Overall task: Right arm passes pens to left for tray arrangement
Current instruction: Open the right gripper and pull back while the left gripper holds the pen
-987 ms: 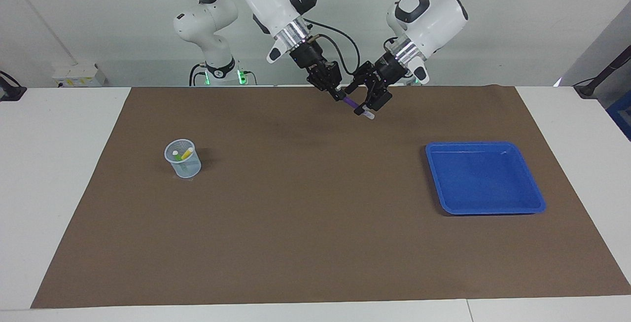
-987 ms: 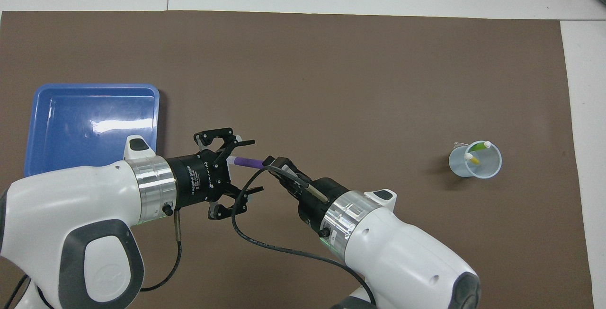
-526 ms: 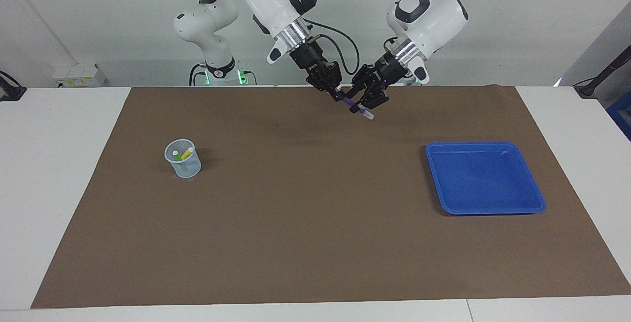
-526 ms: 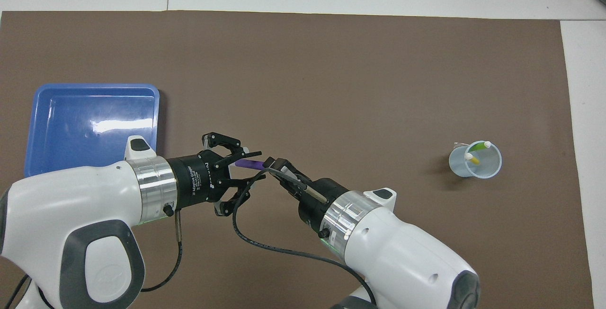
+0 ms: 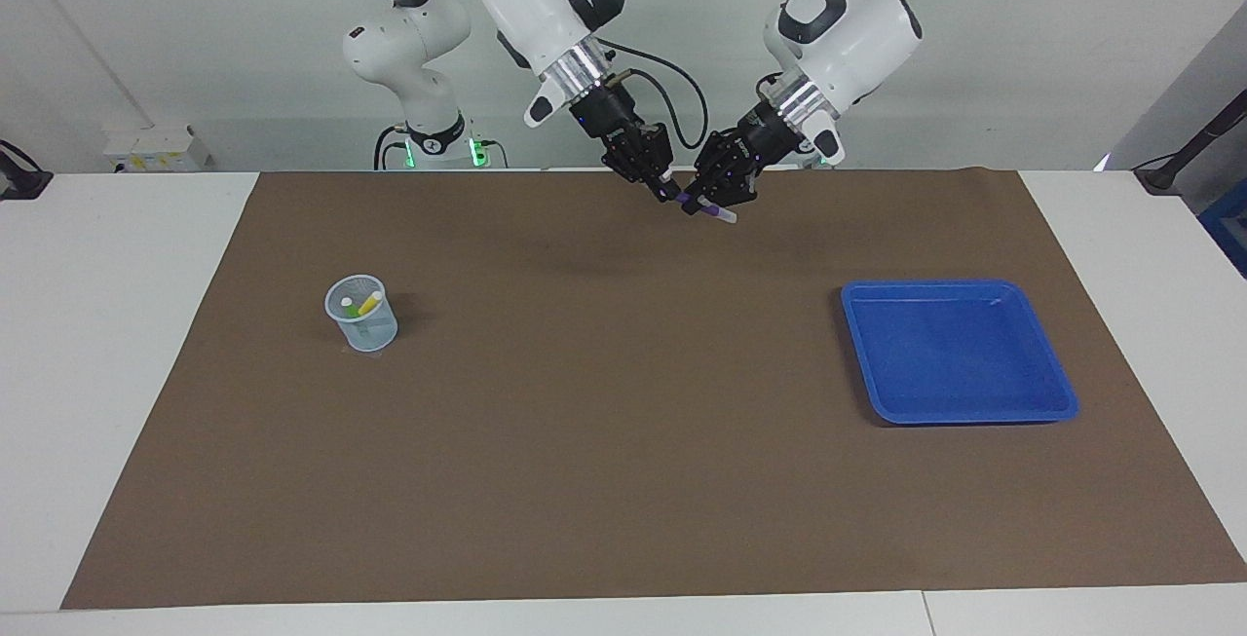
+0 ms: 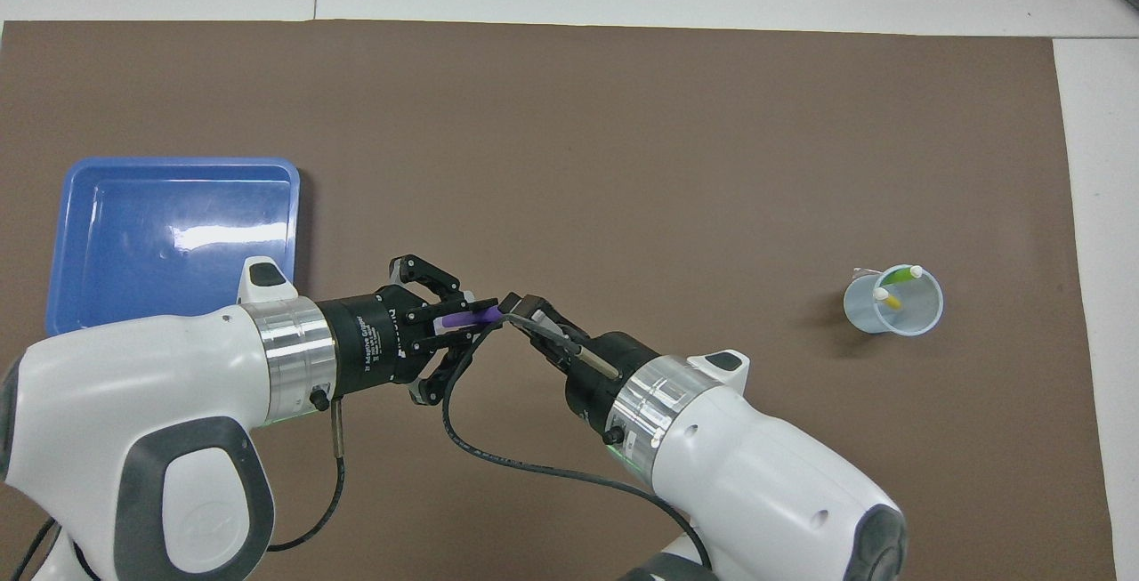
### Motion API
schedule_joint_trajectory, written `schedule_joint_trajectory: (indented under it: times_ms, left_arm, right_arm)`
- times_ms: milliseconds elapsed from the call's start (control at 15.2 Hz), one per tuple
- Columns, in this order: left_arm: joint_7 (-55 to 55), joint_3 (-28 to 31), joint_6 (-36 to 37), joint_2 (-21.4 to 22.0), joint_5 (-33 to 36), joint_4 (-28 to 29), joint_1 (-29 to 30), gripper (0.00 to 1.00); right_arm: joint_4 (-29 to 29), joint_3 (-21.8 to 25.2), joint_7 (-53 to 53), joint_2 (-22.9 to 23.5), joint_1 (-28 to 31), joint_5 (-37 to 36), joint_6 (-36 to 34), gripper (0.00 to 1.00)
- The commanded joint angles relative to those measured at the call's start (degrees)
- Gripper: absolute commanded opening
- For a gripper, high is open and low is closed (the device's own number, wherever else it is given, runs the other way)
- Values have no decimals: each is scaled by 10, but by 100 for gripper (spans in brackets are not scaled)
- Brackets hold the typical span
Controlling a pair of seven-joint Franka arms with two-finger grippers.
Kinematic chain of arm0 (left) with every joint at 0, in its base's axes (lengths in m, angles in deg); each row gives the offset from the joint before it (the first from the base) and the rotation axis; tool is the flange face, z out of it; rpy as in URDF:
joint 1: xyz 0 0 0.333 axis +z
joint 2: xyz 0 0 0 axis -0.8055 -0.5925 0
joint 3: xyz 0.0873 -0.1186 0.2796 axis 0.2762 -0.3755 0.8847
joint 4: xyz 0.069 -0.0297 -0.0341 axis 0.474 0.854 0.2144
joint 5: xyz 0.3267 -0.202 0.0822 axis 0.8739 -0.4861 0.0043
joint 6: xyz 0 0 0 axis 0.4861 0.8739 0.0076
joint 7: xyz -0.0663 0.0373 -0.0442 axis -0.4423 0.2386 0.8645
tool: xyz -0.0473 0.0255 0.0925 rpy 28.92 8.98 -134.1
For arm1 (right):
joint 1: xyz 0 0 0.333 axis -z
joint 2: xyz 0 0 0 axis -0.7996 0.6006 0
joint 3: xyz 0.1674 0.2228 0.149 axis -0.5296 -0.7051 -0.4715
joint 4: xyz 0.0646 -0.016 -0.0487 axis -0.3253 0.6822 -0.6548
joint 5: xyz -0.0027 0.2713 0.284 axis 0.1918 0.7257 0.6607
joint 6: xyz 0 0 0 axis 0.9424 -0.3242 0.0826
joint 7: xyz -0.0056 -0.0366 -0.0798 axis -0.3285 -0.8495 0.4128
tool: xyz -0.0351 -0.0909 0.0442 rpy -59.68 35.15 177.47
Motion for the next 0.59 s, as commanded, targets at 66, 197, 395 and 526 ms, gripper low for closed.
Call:
schedule_joint_trajectory:
  times_ms: [66, 197, 395, 526]
  left_arm:
    - [-2, 7, -7, 12, -8, 9, -5, 0]
    - [1, 7, -7, 12, -8, 9, -5, 0]
    - [58, 8, -3, 12, -6, 12, -2, 0]
    - [153, 10, 31, 16, 5, 16, 15, 0]
  right_arm:
    - [1, 2, -12, -14, 7, 15, -39, 65]
    - [-1, 3, -19, -14, 11, 15, -53, 100]
    - [-10, 5, -97, -21, 36, 14, -168, 100]
    - [-16, 6, -185, -29, 58, 5, -262, 100]
